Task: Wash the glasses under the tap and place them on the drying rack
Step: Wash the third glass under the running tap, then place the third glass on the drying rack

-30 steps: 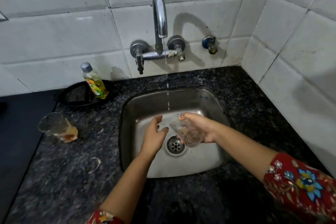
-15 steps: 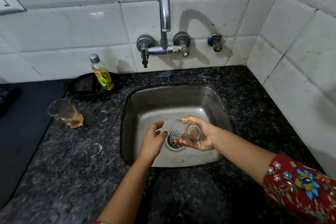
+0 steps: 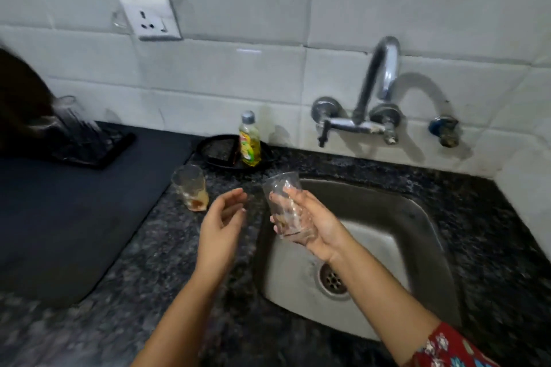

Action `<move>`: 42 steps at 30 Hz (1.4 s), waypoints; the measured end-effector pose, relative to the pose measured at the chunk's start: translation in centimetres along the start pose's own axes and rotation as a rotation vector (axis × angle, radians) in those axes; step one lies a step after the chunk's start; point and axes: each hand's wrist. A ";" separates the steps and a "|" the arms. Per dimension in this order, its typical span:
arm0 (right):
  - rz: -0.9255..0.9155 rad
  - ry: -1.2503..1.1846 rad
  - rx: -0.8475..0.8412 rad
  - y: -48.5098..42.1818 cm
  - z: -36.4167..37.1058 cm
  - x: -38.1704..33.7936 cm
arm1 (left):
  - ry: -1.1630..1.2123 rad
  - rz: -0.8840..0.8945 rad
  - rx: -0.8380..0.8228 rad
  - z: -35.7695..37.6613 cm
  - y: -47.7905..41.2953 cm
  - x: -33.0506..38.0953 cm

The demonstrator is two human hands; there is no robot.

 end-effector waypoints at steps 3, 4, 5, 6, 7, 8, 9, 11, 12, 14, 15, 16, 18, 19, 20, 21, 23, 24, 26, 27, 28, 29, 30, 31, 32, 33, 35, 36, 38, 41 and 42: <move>0.014 -0.098 -0.097 -4.7 5.6 -0.4 | -0.005 0.086 0.064 -6.9 -2.7 1.1; 0.019 -0.102 -0.109 -6.6 7.5 -0.3 | -0.016 0.096 0.074 -9.6 -3.6 1.1; 0.016 -0.108 -0.122 -8.5 9.3 -0.2 | -0.034 0.097 0.077 -12.2 -4.6 1.2; 0.009 -0.118 -0.135 -10.0 10.8 -0.2 | -0.050 0.088 0.079 -14.4 -5.4 1.1; 0.006 -0.120 -0.154 -11.9 12.7 0.1 | -0.064 0.083 0.086 -17.0 -6.2 1.0; 0.008 -0.120 -0.165 -13.7 14.4 0.3 | -0.073 0.080 0.093 -19.5 -7.0 0.7; 0.017 -0.115 -0.179 -15.5 16.0 0.5 | -0.081 0.072 0.104 -21.9 -7.7 0.5; 0.048 -0.112 -0.214 -18.5 18.8 0.9 | -0.099 0.040 0.137 -25.8 -8.9 0.1; 0.068 -0.100 -0.231 -20.2 20.1 1.3 | -0.103 0.023 0.159 -27.8 -9.4 -0.1; 0.094 -0.051 -0.231 -23.2 22.5 2.0 | -0.101 -0.005 0.197 -31.3 -10.6 -0.6; 0.099 -0.013 -0.214 -24.9 23.5 2.3 | -0.093 -0.016 0.216 -32.8 -11.3 -0.9; 0.100 0.034 -0.184 -26.4 24.2 2.6 | -0.083 -0.031 0.233 -34.0 -11.9 -1.2; 0.107 0.123 -0.133 -29.7 25.8 3.3 | -0.064 -0.060 0.258 -36.5 -13.2 -1.9; 0.109 0.161 -0.097 -31.4 26.4 3.6 | -0.050 -0.075 0.266 -37.6 -13.8 -2.3; 0.107 0.207 -0.050 -32.9 26.9 3.8 | -0.038 -0.087 0.275 -38.5 -14.4 -2.6; 0.104 0.248 -0.012 -34.2 27.2 3.9 | -0.035 -0.096 0.279 -39.2 -15.0 -2.9; 0.111 0.323 0.037 -37.1 27.9 4.1 | -0.028 -0.118 0.287 -40.8 -16.4 -3.8; 0.107 0.347 0.058 -38.2 28.1 4.0 | -0.021 -0.124 0.288 -41.3 -16.9 -4.1; 0.088 0.381 0.105 -40.5 28.1 3.8 | 0.006 -0.125 0.303 -42.0 -18.1 -4.7; 0.077 0.397 0.134 -41.7 28.3 3.8 | 0.016 -0.128 0.311 -42.5 -18.7 -5.2; 0.059 0.432 0.173 -43.1 28.5 3.9 | 0.024 -0.134 0.315 -42.9 -19.4 -5.8; 0.030 0.484 0.211 -44.1 28.7 3.9 | 0.033 -0.137 0.317 -43.1 -19.8 -6.2; -0.009 0.562 0.244 -45.0 28.8 3.8 | 0.046 -0.137 0.320 -43.1 -20.2 -6.5; -0.056 0.664 0.278 -46.0 28.9 3.8 | 0.061 -0.138 0.320 -43.2 -20.6 -6.9; -0.102 0.789 0.308 -47.2 29.1 3.8 | 0.070 -0.144 0.317 -43.3 -21.1 -7.3; -0.134 0.932 0.331 -48.2 29.2 3.7 | 0.076 -0.150 0.311 -43.4 -21.5 -7.7; -0.136 1.215 0.346 -49.6 29.7 3.6 | 0.086 -0.165 0.304 -43.5 -22.3 -8.3; -0.121 1.328 0.332 -49.9 30.2 3.5 | 0.091 -0.168 0.306 -43.5 -22.6 -8.5; -0.085 1.486 0.288 -50.4 31.0 3.3 | 0.097 -0.170 0.310 -43.6 -23.1 -9.0; -0.057 1.659 0.233 -51.1 32.0 3.3 | 0.088 -0.174 0.306 -43.5 -23.4 -9.7; -0.052 1.708 0.219 -51.3 32.2 3.3 | 0.078 -0.175 0.300 -43.4 -23.3 -9.9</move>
Point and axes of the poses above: each hand's wrist, its own y-axis away from the middle knuckle, its own z-axis out of the palm, x = y × z, and after that the axes turned 9 degrees about -x, right-handed
